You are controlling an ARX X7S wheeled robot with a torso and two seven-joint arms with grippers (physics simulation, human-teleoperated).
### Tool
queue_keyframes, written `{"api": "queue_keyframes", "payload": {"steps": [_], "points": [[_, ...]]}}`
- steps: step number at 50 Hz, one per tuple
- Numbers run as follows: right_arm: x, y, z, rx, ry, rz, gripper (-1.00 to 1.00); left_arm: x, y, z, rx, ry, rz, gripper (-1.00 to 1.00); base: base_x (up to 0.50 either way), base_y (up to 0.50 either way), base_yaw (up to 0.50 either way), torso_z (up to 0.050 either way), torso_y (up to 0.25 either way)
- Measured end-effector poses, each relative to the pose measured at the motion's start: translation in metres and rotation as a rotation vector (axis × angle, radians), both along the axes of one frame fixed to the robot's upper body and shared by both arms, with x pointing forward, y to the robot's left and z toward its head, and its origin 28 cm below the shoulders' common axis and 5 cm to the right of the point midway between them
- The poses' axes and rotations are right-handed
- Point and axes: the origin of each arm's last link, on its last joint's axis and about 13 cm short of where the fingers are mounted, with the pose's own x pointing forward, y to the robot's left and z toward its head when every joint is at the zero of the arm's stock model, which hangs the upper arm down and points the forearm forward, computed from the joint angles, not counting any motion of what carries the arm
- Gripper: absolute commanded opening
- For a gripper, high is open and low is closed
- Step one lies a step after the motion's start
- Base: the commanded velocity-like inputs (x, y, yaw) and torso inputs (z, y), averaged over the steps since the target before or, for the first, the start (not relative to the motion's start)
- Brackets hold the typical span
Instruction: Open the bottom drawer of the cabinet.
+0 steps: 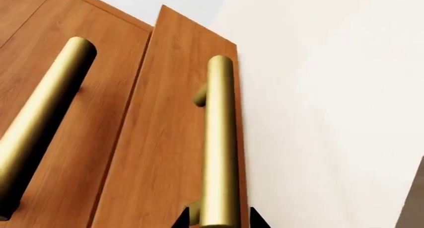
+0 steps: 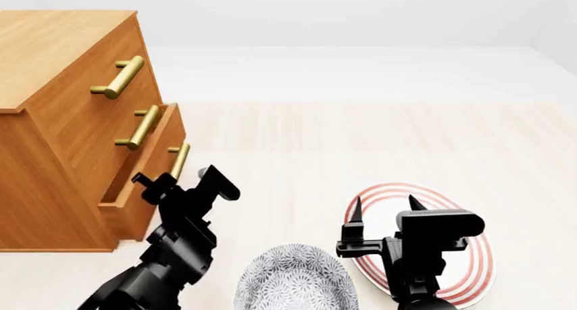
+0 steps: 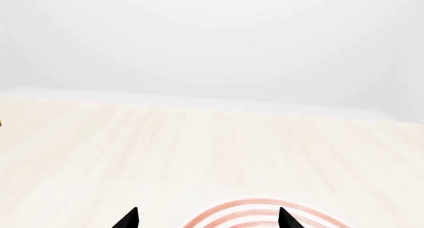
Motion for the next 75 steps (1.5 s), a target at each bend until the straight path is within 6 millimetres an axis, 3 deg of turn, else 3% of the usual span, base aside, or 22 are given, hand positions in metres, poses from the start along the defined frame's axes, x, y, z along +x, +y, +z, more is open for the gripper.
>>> {"api": "queue_keyframes", "payload": {"steps": [27,41,42,64,75], "points": [[-0.001,-0.002,0.000,0.006,-0.003,-0.005,1.00,-0.010,-0.043,0.014,-0.060,0.040,-0.168,-1.00,0.00,0.00,0.00,0.000,0.002],[-0.001,-0.003,0.000,0.008,-0.003,-0.007,1.00,-0.011,-0.042,0.018,-0.039,0.057,-0.190,-1.00,0.00,0.00,0.00,0.003,0.006],[-0.001,-0.003,0.000,0.008,-0.004,-0.007,1.00,-0.011,-0.041,0.019,-0.034,0.059,-0.193,1.00,0.00,0.00,0.00,0.010,0.012],[0.001,-0.003,-0.002,0.010,0.002,-0.009,1.00,-0.032,-0.058,0.054,-0.051,-0.096,-0.237,1.00,0.00,0.00,0.00,0.000,0.000],[0.001,-0.002,-0.003,0.011,0.005,-0.009,1.00,-0.032,-0.049,0.116,-0.289,-0.222,-0.170,1.00,0.00,0.00,0.00,0.000,0.000]]}}
